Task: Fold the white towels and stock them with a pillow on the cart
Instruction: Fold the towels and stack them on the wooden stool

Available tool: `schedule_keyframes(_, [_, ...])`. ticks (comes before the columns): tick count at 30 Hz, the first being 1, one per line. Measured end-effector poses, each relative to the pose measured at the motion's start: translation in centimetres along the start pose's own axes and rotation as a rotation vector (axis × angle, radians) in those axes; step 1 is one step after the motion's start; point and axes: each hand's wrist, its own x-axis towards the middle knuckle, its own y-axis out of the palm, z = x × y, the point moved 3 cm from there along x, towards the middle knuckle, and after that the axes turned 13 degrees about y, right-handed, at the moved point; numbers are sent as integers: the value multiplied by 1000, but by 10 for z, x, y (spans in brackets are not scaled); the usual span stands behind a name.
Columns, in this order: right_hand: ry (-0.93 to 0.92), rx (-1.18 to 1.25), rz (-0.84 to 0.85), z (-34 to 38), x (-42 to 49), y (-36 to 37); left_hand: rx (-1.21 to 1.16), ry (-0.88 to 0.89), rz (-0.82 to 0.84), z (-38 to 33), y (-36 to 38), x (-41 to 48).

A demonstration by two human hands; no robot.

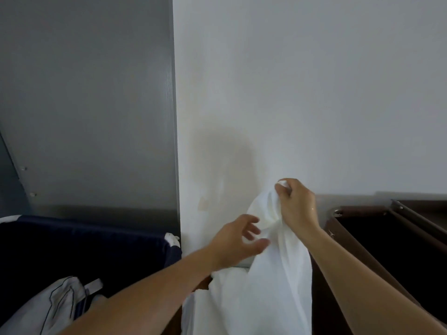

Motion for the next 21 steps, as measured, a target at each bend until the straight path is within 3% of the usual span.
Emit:
schedule_keyframes(4, [-21, -25, -1, 9, -5, 6, 230, 71, -134, -40, 20, 4])
schedule_keyframes(7, [-1, 5, -10, 11, -5, 5, 368, 19, -126, -48, 26, 6])
schedule_keyframes(15, [5, 4, -31, 15, -3, 8, 433, -175, -69, -30, 21, 11])
schedule_keyframes(21, [-11, 23, 8, 23, -7, 21, 519, -89, -78, -44, 19, 27])
